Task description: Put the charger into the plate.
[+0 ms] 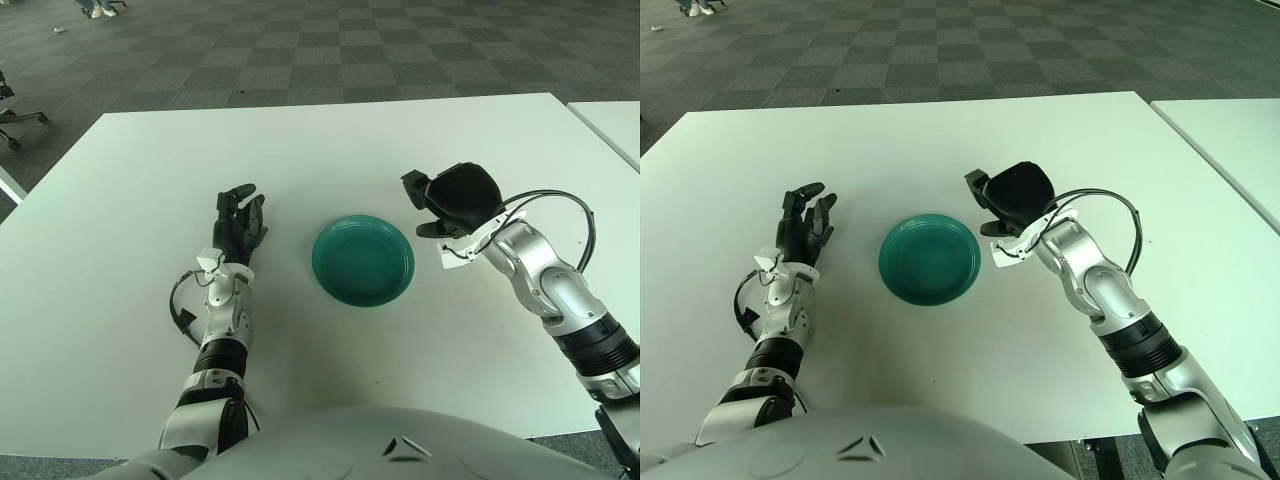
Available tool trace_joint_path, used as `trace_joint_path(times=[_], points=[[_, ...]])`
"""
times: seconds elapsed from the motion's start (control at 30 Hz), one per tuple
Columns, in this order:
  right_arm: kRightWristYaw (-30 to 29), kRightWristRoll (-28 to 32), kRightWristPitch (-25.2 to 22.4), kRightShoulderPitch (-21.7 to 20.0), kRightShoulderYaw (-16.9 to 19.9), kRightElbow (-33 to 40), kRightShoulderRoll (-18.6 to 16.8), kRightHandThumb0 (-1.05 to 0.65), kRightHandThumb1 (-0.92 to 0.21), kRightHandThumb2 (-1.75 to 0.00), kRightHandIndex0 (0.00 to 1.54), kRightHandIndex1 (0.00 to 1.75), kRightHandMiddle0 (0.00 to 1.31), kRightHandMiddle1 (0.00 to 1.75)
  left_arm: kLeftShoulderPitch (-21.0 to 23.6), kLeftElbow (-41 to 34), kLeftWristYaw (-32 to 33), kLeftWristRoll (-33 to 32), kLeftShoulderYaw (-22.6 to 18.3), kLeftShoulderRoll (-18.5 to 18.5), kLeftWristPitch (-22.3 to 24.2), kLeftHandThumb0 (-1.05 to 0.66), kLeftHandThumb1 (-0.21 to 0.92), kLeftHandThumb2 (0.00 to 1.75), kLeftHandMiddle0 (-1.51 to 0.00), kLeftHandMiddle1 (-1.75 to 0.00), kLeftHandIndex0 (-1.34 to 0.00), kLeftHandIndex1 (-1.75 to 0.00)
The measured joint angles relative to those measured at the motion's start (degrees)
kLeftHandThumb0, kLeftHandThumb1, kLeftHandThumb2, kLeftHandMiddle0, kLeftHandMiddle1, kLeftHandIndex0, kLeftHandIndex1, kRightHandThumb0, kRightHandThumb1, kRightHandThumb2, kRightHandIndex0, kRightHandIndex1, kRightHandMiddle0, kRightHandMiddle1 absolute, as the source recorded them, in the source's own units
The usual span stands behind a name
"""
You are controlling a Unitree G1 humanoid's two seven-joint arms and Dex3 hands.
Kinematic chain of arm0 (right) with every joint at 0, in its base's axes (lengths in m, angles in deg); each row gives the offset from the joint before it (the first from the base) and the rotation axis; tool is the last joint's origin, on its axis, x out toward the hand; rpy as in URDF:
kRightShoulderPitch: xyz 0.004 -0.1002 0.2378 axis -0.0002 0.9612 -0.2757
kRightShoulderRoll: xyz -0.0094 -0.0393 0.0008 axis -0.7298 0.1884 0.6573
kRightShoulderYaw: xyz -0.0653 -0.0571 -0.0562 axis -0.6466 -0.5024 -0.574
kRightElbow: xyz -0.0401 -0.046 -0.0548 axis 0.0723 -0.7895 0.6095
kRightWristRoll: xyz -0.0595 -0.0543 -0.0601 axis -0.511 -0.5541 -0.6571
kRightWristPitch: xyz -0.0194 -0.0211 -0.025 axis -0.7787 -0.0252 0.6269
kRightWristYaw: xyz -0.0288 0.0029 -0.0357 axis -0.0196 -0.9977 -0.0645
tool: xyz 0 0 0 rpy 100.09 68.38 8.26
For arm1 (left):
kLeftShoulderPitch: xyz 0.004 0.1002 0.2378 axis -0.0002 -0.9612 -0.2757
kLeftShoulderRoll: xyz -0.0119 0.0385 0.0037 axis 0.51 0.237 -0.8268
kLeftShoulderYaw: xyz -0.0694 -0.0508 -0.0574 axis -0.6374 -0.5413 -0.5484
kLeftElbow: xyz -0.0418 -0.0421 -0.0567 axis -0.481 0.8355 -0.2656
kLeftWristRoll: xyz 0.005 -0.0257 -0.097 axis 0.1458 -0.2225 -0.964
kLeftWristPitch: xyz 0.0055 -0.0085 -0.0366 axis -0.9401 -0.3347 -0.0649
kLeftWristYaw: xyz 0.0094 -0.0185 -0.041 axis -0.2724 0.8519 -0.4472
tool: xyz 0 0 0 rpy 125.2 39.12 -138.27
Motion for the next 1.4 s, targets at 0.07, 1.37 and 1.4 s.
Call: trace_joint_path(times=[0.07, 1.37, 1.4], points=[[0.06, 0.53, 0.19, -0.59, 0.15, -1.15, -0.3, -0.42, -0.55, -0.85, 1.1, 1.75, 0.58, 1.53, 0.0, 0.05, -0.02, 0.0, -0.04, 0.01, -0.01, -0.63, 0.91, 0.48, -0.17, -0.88, -0.05, -1.48], [33.39, 1.39, -5.74, -1.72, 13.79, 5.77, 13.57, -1.05, -0.92, -0.97, 0.0, 0.0, 0.0, 0.0, -5.06, -11.21, 4.41, 3.17, 3.27, -2.69, 5.36, -0.4, 0.92, 0.46, -0.4, -0.2, -0.27, -1.6], [33.47, 1.4, -5.78, -1.67, 13.88, 5.89, 13.56, -1.05, -0.92, -0.97, 0.0, 0.0, 0.0, 0.0, -5.15, -11.48, 4.69, 3.23, 3.36, -2.84, 5.57, -0.38, 0.92, 0.47, -0.4, -0.2, -0.26, -1.63]])
